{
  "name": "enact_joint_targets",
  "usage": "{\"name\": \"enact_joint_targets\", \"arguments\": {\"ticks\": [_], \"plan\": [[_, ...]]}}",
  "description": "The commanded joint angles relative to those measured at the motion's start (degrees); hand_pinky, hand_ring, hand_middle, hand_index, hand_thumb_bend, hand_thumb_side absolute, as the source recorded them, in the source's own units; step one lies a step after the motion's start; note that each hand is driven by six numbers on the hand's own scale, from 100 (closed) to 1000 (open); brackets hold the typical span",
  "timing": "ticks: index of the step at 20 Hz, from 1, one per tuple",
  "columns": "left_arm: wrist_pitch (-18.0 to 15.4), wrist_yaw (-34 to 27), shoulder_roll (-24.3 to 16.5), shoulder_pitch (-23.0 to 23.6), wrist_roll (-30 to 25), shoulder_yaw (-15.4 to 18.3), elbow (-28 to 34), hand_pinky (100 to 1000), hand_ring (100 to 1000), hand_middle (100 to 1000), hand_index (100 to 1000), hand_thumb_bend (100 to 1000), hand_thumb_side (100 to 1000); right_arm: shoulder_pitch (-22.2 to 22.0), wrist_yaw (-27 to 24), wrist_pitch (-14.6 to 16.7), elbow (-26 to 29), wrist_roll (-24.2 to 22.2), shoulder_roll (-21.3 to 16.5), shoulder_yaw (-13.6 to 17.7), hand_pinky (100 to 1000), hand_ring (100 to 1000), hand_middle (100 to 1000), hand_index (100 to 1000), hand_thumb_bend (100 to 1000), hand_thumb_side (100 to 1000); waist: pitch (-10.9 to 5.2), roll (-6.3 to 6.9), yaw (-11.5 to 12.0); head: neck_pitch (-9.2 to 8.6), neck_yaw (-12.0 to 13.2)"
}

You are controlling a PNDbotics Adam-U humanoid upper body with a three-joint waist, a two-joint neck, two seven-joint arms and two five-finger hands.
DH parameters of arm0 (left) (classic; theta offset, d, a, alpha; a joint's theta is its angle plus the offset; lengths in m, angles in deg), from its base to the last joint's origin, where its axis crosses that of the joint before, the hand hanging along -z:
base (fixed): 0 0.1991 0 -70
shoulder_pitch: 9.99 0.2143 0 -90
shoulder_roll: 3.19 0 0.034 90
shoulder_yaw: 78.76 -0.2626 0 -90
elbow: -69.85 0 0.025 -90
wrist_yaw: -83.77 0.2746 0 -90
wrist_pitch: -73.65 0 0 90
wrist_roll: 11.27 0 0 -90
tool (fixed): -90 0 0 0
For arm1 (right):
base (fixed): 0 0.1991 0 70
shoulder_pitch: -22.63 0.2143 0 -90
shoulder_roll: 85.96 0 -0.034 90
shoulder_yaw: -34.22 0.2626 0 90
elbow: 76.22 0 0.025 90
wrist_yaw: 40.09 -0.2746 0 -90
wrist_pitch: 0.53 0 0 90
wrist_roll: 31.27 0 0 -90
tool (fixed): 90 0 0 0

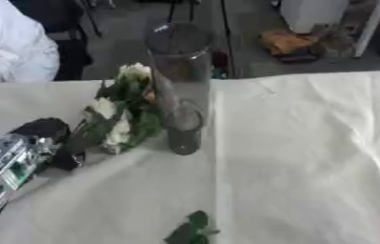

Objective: Arrange flowers into the vase.

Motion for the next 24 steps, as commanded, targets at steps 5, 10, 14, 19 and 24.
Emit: {"name": "enact_joint_targets", "arguments": {"ticks": [5,10,14,19,24], "plan": [[-0.31,2.39,0.45,-0.46,4.13,0.31,-1.45,100,100,100,100,327,424,0.16,0.04,-0.15,1.03,-0.20,-0.50,0.08,768,722,431,859,100,848,-0.97,-0.07,-0.01,-0.91,0.23],[0.79,-1.96,0.90,0.07,5.49,1.35,-0.72,100,100,100,100,372,282,0.01,0.13,-0.22,1.03,-0.22,-0.46,0.15,770,723,431,859,100,849,-1.03,-0.07,0.09,-0.83,0.11],[2.31,-5.77,0.41,0.28,7.03,1.67,0.79,100,100,100,100,334,236,0.00,0.06,-0.20,1.03,-0.24,-0.53,0.09,770,723,431,860,100,849,-1.15,-0.12,0.19,-0.83,0.10],[3.98,-10.56,-0.13,0.70,7.77,1.95,2.14,100,100,100,100,314,221,-0.09,0.01,-0.15,1.03,-0.21,-0.59,0.12,770,724,431,860,100,848,-1.26,-0.18,0.31,-0.74,0.02],[5.42,-15.75,-1.61,1.35,7.37,2.83,5.00,100,100,100,100,299,220,-0.20,-0.13,-0.10,1.03,-0.31,-0.69,0.03,770,724,432,860,100,848,-1.52,-0.27,0.52,-0.61,-0.03]]}}
